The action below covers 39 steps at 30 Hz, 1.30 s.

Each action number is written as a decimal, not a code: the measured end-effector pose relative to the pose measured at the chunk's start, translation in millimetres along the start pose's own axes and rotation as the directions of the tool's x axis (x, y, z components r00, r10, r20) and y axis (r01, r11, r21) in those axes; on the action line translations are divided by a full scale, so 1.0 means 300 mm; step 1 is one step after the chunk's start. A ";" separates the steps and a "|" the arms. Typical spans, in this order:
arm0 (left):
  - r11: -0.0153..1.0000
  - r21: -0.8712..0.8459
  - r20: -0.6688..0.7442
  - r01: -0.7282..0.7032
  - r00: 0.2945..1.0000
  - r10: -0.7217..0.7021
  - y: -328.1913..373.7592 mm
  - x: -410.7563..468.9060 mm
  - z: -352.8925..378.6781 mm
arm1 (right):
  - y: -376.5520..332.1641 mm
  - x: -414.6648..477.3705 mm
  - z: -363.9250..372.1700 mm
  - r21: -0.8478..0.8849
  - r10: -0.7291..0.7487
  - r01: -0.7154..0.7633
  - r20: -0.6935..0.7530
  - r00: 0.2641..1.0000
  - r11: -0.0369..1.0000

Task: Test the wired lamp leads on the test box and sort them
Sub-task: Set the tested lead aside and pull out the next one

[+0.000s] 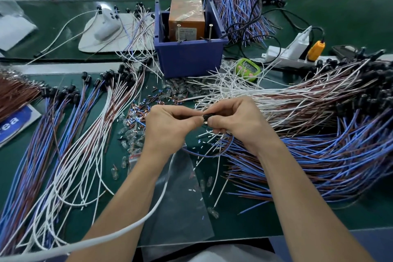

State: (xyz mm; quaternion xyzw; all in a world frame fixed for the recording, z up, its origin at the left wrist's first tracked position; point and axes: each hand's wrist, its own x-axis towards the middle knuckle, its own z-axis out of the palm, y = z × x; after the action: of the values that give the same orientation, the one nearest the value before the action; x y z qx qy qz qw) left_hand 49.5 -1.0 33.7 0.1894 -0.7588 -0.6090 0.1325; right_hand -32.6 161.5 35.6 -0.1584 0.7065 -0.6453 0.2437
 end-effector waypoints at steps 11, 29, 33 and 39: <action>0.957 -0.258 0.150 0.135 0.984 -0.099 0.001 0.018 -0.003 | 0.000 -0.010 0.007 0.014 -0.047 0.047 -0.008 0.999 0.999; 0.970 -0.206 0.292 0.129 0.954 -0.065 0.009 0.052 -0.038 | 0.016 -0.016 0.021 0.131 -0.076 0.069 0.050 0.996 0.989; 0.958 -0.237 0.351 0.161 0.934 -0.070 -0.014 0.067 -0.036 | 0.006 -0.008 0.016 0.148 -0.046 0.030 0.101 0.994 0.988; 0.977 -0.202 0.263 0.062 0.965 -0.007 -0.001 0.081 -0.028 | -0.005 0.007 0.018 0.097 -0.065 0.061 0.045 0.997 0.993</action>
State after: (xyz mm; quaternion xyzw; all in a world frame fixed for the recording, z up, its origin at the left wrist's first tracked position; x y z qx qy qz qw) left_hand 31.5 -19.2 34.5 0.1061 -0.6981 -0.7070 0.0400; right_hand -31.5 155.7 36.4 -0.1843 0.6634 -0.6817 0.2475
